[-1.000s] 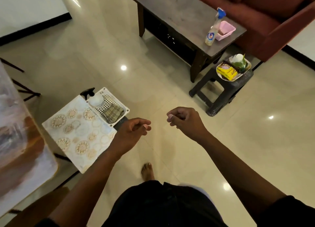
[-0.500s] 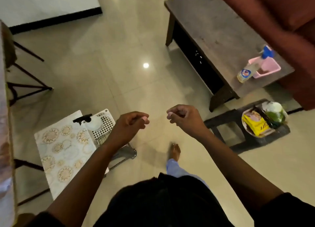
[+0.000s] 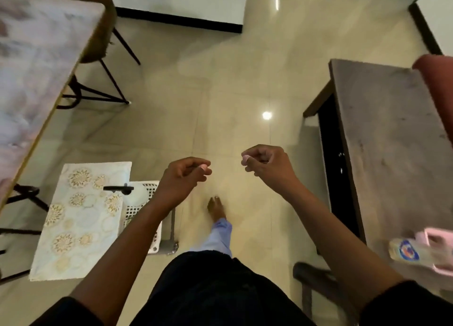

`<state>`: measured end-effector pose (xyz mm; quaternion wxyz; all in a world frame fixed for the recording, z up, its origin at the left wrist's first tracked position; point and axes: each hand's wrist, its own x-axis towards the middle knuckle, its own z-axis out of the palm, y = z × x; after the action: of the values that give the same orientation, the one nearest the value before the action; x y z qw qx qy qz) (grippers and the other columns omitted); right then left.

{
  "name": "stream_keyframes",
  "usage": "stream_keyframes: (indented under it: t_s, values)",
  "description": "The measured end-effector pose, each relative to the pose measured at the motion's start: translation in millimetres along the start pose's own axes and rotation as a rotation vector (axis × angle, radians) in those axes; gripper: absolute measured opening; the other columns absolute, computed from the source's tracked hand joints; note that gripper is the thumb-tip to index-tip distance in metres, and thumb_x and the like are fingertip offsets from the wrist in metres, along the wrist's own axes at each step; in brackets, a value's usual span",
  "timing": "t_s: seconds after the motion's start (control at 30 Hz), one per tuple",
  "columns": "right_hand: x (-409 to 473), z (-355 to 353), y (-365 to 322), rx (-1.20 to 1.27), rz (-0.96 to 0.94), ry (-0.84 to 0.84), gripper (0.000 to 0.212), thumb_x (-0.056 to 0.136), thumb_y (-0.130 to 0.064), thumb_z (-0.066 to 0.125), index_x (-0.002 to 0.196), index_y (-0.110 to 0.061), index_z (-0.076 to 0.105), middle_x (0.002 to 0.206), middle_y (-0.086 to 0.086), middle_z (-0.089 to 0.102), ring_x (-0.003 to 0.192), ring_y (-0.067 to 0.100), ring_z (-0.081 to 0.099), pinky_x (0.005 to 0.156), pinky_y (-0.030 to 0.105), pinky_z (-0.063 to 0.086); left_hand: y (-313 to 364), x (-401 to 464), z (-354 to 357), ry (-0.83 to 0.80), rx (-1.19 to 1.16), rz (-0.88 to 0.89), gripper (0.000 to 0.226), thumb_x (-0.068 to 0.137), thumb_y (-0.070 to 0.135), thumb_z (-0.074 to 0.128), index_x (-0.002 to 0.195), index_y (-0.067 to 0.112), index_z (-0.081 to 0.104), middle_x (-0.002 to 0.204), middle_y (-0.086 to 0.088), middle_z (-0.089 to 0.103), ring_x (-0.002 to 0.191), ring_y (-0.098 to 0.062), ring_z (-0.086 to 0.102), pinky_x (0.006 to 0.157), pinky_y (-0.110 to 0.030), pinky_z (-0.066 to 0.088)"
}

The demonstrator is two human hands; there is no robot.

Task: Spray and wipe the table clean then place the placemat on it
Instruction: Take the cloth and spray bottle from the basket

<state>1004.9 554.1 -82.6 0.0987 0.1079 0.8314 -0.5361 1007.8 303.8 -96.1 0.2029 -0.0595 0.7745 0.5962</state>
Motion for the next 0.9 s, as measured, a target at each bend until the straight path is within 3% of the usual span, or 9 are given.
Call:
stream_keyframes:
  t_s: [0.1,0.23,0.37,0.5,0.63,0.9]
  values:
    - [68,-4,-23,-0.018,-0.058,-0.035,0.005,0.091,-0.023,0.072,0.091,-0.021,0.076,0.082,0.0,0.078,0.079,0.017,0.076,0.074,0.035,0.058,19,54,-6,0.039,-0.017,0.016,0.02,0.108,0.016,0.061,0.119,0.017,0.077,0.104,0.0,0.083,0.099,-0.021,0.079,0.087,-0.036,0.059]
    - [148,-4,-53,-0.063,-0.077,-0.098,0.005,0.09,-0.023,0.072,0.087,-0.023,0.076,0.08,-0.001,0.077,0.078,0.016,0.076,0.072,0.034,0.058,44,116,-32,0.088,-0.034,0.005,0.02,0.107,0.016,0.061,0.12,0.016,0.077,0.105,0.0,0.083,0.098,-0.019,0.079,0.08,-0.017,0.056]
    - [229,0,-85,-0.134,-0.122,-0.169,0.006,0.089,-0.024,0.073,0.086,-0.026,0.076,0.077,-0.004,0.076,0.078,0.017,0.075,0.077,0.042,0.06,64,165,-66,0.15,-0.02,0.003,0.02,0.107,0.018,0.061,0.12,0.019,0.077,0.104,0.004,0.083,0.097,-0.016,0.079,0.082,-0.024,0.054]
    - [303,23,-124,-0.175,-0.183,-0.285,0.006,0.089,-0.024,0.073,0.086,-0.027,0.077,0.075,-0.005,0.076,0.077,0.018,0.074,0.076,0.039,0.059,76,201,-98,0.281,-0.071,-0.023,0.02,0.107,0.015,0.061,0.119,0.016,0.077,0.104,0.001,0.083,0.096,-0.019,0.079,0.077,-0.016,0.054]
    - [381,66,-162,-0.25,-0.296,-0.463,0.004,0.09,-0.024,0.074,0.087,-0.026,0.077,0.075,-0.007,0.076,0.076,0.016,0.074,0.077,0.036,0.058,77,235,-129,0.459,-0.129,-0.058,0.019,0.107,0.012,0.061,0.117,0.014,0.077,0.102,-0.001,0.084,0.096,-0.024,0.078,0.074,-0.013,0.054]
    - [493,156,-239,-0.393,-0.488,-0.875,0.005,0.087,-0.028,0.076,0.09,-0.025,0.078,0.076,-0.008,0.076,0.078,0.01,0.075,0.083,0.04,0.062,77,269,-164,0.867,-0.271,-0.188,0.019,0.108,0.017,0.061,0.116,0.022,0.077,0.103,0.003,0.083,0.094,-0.016,0.078,0.077,-0.018,0.055]
